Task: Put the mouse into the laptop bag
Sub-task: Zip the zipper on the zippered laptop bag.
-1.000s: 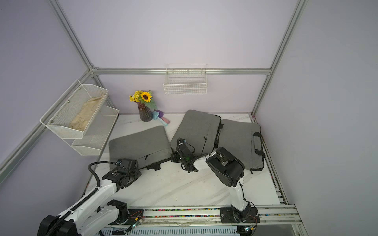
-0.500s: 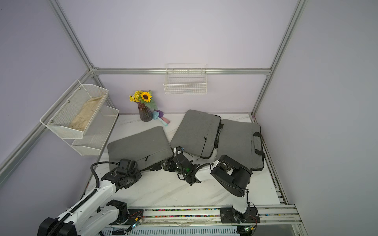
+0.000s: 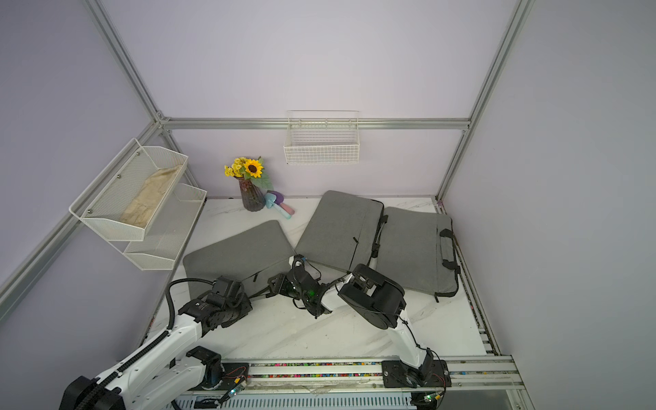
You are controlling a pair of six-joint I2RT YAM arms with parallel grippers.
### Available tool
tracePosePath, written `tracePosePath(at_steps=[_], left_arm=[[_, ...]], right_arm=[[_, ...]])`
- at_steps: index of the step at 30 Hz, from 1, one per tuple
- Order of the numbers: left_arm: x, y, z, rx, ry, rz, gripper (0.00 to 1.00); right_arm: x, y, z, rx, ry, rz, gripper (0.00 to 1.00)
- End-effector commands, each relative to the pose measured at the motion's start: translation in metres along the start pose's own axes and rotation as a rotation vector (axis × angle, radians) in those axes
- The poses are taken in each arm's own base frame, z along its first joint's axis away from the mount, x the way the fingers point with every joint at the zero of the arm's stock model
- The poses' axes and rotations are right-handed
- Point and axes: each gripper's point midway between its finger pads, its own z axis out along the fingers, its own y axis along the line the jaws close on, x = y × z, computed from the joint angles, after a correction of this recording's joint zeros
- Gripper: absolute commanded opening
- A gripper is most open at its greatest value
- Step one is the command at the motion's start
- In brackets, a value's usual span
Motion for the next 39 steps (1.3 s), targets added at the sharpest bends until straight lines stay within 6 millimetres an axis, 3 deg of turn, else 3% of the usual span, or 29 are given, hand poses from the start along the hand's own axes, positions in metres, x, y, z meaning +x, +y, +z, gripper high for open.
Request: tracePosePath(at_steps=[1, 4, 8, 15, 25, 30, 31, 33, 35, 39], left_arm=[[-0.007, -0.017, -0.015, 0.070, -0.015, 0.000, 0.00], [-0.007, -0.005, -0.020, 0.027, -0.033, -0.007, 0.00], [-0.007, 0.011, -0.022, -0.027, -0.063, -0.032, 0.00], [-0.004, 0.011, -0.029, 0.009, -0.063, -0.033, 0.00], [0.005, 0.017, -0.030, 0.005, -0.034, -0.024, 0.00], [0.008, 0.014, -0.031, 0.032, -0.022, -0.019, 0.00], [0.009, 0.011, -0.031, 0.047, -0.016, -0.012, 0.00], [0.012, 0.003, -0.031, 0.083, 0.008, -0.002, 0.00], [0.014, -0.007, -0.030, 0.126, 0.028, 0.020, 0.00], [0.018, -0.023, -0.026, 0.172, 0.065, 0.060, 0.00]], right_arm=[[-0.009, 0.004, 0.012, 0.008, -0.008, -0.006, 0.16], [-0.030, 0.000, 0.017, 0.072, -0.042, -0.060, 0.00], [-0.071, -0.011, 0.010, 0.143, -0.111, -0.095, 0.00], [-0.128, -0.036, 0.000, 0.260, -0.164, -0.145, 0.00], [-0.179, -0.058, -0.001, 0.363, -0.223, -0.203, 0.00], [-0.191, -0.063, 0.002, 0.412, -0.215, -0.251, 0.00], [-0.190, -0.061, -0.001, 0.409, -0.215, -0.251, 0.04], [-0.187, -0.048, -0.009, 0.360, -0.216, -0.253, 0.29], [-0.184, -0.038, -0.021, 0.322, -0.219, -0.238, 0.45], [-0.170, -0.009, -0.048, 0.215, -0.211, -0.202, 0.61]])
